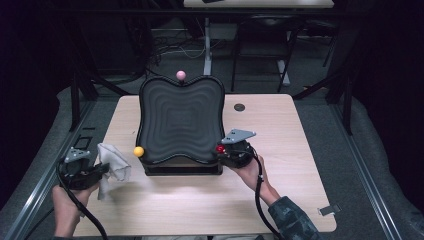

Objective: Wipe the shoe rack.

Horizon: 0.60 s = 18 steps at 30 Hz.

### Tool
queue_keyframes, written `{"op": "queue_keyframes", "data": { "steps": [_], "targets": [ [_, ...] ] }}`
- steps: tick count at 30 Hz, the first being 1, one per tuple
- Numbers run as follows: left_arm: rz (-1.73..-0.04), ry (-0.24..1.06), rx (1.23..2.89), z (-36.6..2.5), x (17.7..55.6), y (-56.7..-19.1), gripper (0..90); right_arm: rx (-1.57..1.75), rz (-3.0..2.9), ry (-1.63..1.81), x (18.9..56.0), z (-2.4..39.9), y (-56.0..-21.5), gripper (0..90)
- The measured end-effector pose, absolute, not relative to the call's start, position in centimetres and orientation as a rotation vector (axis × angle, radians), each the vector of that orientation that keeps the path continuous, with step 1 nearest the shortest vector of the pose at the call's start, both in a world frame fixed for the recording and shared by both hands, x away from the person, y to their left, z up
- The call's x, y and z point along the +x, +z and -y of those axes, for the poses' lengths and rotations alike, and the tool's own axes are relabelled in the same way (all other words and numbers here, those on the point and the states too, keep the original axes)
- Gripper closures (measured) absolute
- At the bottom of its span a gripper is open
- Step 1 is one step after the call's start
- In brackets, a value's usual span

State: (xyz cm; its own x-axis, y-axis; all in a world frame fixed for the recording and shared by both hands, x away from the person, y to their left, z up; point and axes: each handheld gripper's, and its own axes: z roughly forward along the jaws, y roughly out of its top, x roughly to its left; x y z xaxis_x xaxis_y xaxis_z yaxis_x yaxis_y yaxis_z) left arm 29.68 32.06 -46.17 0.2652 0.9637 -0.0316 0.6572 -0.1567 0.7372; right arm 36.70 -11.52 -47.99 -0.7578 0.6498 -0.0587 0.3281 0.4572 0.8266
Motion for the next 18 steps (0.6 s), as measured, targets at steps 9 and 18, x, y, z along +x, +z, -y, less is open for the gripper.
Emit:
{"op": "queue_keyframes", "data": {
  "steps": [9,18],
  "targets": [
    [-1.429,0.672,1.893,-31.8,31.7,-43.4,83.1,0.828,-2.345,1.210,36.7,11.5,-48.0,60.0],
    [-1.387,0.701,1.887,-31.0,34.1,-40.9,83.1,0.823,-2.344,1.209,36.7,11.5,-48.0,60.0]
  ]
}}
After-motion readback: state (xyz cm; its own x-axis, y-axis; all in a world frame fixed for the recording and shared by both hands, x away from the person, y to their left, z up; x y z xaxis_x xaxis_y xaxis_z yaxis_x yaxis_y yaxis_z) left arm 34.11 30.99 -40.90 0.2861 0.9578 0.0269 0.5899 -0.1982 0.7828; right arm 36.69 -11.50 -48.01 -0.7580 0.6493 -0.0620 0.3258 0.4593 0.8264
